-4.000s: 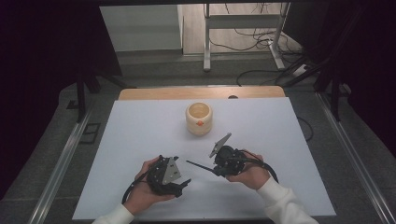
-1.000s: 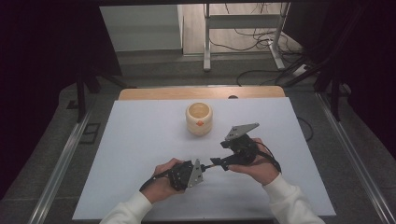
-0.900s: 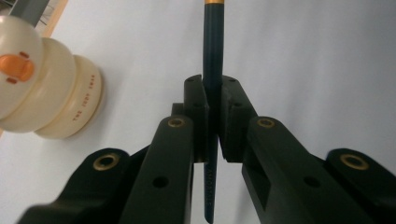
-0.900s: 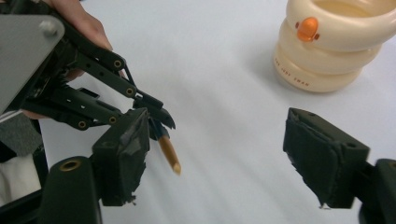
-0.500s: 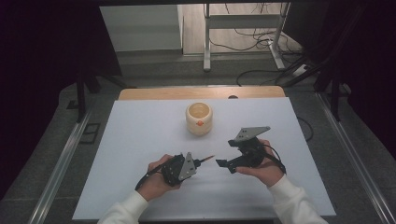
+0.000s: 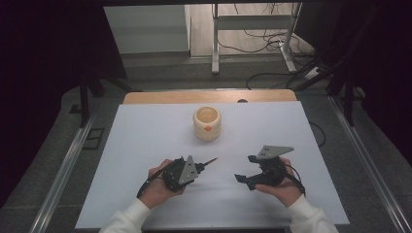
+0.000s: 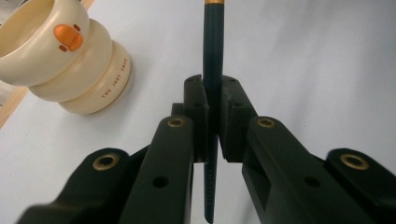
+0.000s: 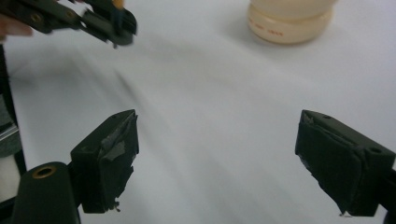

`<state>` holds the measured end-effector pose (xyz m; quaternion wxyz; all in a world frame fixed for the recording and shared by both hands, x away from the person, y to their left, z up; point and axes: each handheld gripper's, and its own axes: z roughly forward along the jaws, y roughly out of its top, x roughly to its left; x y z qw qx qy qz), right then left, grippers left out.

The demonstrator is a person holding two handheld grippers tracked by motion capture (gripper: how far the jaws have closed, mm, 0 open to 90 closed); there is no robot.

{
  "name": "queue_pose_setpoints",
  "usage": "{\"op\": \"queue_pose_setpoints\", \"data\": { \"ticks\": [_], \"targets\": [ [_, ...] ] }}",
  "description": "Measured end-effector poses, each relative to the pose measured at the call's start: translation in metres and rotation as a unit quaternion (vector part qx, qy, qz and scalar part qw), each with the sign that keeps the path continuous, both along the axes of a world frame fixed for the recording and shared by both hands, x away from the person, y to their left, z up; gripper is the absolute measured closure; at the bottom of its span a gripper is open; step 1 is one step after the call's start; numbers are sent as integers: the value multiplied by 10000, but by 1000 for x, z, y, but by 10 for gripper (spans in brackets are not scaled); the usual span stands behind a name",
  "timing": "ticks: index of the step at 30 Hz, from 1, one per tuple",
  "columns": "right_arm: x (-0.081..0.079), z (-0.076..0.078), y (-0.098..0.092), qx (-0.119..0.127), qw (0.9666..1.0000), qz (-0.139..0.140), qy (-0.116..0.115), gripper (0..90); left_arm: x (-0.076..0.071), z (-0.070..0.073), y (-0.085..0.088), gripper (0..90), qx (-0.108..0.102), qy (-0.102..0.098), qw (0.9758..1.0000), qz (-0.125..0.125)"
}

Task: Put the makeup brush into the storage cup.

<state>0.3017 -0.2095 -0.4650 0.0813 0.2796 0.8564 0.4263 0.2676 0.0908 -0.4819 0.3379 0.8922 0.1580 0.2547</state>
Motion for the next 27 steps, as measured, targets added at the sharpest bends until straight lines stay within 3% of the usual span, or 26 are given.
{"op": "queue_pose_setpoints", "data": {
  "ticks": [11,18,27],
  "targets": [
    [-4,-11,-33,191,9980,-563,-197,131,1,3,7,836,-89,35,9999,49],
    [-7,-14,-41,198,9976,-589,-290,136,2,7,17,836,-274,43,9995,181],
    [-5,-17,-44,141,9971,-695,-280,136,4,9,23,836,-334,86,9991,234]
  ]
}}
